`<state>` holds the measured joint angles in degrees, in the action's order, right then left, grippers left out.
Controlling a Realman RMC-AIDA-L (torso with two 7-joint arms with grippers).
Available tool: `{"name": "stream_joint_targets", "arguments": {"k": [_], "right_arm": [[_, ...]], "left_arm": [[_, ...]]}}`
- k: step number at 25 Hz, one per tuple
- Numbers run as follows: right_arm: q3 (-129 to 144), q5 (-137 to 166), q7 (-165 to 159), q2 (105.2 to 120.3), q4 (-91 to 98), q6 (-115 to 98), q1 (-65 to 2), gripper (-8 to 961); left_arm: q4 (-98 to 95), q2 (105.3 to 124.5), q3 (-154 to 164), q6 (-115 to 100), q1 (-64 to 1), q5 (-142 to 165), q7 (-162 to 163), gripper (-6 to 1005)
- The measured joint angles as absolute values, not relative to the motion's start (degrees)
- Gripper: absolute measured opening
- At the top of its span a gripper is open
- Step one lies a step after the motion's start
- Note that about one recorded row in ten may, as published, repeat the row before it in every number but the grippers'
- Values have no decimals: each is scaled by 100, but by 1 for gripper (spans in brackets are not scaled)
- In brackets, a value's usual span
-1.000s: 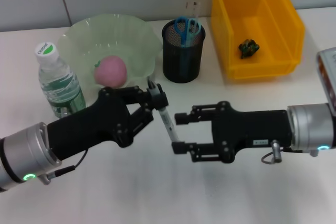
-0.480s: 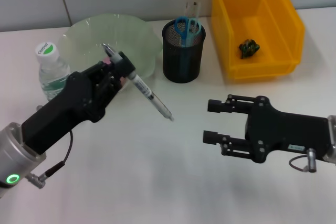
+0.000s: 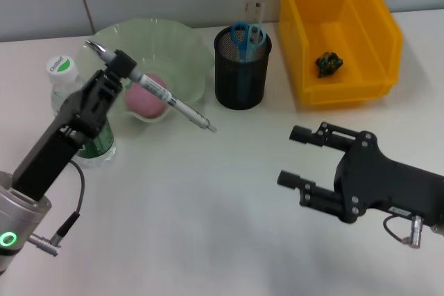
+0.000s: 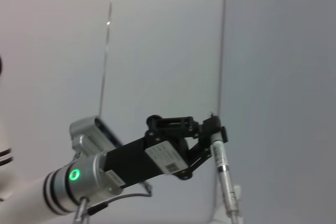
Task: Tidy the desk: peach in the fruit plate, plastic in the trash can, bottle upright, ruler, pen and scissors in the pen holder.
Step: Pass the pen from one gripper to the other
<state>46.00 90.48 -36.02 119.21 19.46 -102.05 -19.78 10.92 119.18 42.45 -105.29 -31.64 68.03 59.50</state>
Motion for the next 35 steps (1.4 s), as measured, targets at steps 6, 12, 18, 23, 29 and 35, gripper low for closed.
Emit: {"name": "stream_joint_targets", "arguments": {"k": [6, 12, 18, 23, 29, 35], "right_arm": [[4441, 8736, -3575, 11919, 1605, -10260, -2088, 625], [4408, 8734, -3594, 11922, 1395, -10240, -2226, 625], [4403, 8734, -3563, 11931, 1303, -10190, -2259, 625], [4416, 8734, -3552, 11935, 1266, -10137, -2276, 625], [4448, 8734, -3550, 11936, 1248, -10155, -2277, 624], [4453, 8735, -3548, 11938, 1246, -10204, -2323, 624]], "left_arm": [[1121, 11918, 4107, -10442, -3158, 6810, 6799, 137], [1371, 11918, 3903, -10317, -3148, 6809, 7192, 137], [1662, 11918, 3767, -10304, -3133, 6822, 7160, 137], [1710, 11918, 3526, -10364, -3125, 7176, 7281, 137], [1860, 11917, 2867, -10111, -3120, 7835, 7341, 137], [2028, 11917, 2349, -9730, -3134, 8412, 7348, 137]]}}
